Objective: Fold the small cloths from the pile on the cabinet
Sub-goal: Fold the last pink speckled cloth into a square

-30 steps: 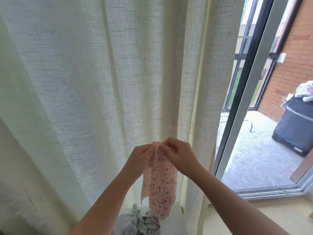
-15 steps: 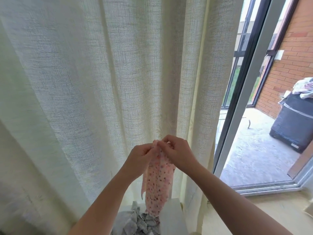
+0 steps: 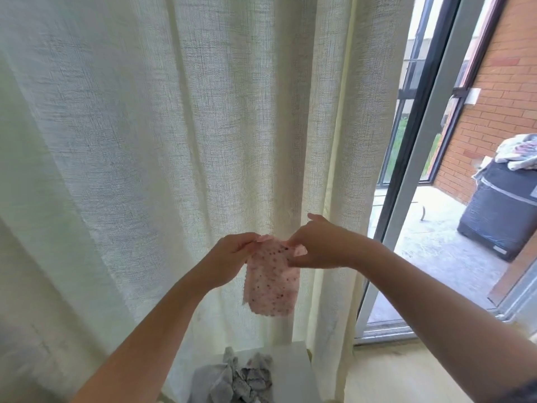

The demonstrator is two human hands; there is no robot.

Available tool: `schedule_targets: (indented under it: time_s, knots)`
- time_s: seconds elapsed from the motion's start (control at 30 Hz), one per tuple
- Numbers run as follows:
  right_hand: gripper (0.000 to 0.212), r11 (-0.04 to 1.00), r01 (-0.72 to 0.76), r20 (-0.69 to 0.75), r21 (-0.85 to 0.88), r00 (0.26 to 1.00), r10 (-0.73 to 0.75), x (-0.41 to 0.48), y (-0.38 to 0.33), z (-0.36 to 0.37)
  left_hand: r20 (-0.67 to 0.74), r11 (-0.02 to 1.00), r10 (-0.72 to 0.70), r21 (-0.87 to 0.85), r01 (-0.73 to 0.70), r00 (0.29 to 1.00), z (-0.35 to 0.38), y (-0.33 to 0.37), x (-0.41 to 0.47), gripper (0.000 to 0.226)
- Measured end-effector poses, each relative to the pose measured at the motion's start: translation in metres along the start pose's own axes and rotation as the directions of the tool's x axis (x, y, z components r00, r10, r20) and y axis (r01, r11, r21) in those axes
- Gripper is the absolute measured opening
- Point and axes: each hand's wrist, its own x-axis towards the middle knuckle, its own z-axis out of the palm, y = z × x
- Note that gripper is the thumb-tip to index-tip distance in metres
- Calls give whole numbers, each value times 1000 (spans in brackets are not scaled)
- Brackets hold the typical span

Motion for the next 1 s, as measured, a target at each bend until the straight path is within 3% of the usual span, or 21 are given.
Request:
schedule_targets:
  time_s: [0.1,0.17,0.23,0.3,0.37,0.43,0.5,0.6,0.7,0.8,0.9,0.97,1.0]
  knots:
    - [25,999,37,-285,28,958,-27,1,9,10,-99,988,-65,-143,51,993,5,-2,2,27]
    - [19,990,28,-396,139,918,30,-1,13,16,-118,982,-79,-183,56,990,7,-2,2,28]
    - [25,915,-19,-351,402,920,174,-2,14,20,-123,968,-92,-243,60,988,7,-2,3,28]
    - [43,727,-65,-224,683,930,293,0,14,25,-120,937,-130,-339,83,984,7,1,6,29]
    - [57,590,-85,-133,803,940,316,0,15,29,-100,924,-134,-372,88,986,6,6,8,28]
    - [59,644,-104,-77,758,966,246,-1,20,33,-102,932,-119,-355,75,988,5,7,9,29]
    - [45,747,-101,-52,657,983,179,-4,25,31,-115,944,-108,-323,65,987,3,7,10,31]
    - [17,709,-27,-137,704,975,173,-7,31,22,-103,952,-99,-300,64,990,0,3,13,30]
    - [29,562,15,-184,827,952,245,-6,29,21,-93,946,-88,-321,54,992,-1,3,15,29]
    - [49,392,-95,-33,915,951,308,-2,24,32,-88,937,-72,-346,37,994,0,8,16,30]
    - [23,277,-138,51,951,953,298,-2,18,37,-126,910,-161,-402,98,979,1,7,20,28]
    - [20,26,-113,101,993,953,284,0,13,38,-61,839,-256,-510,191,965,1,4,21,31]
    - [20,-93,-120,142,988,944,298,2,13,40,37,793,-284,-553,256,958,3,1,20,39]
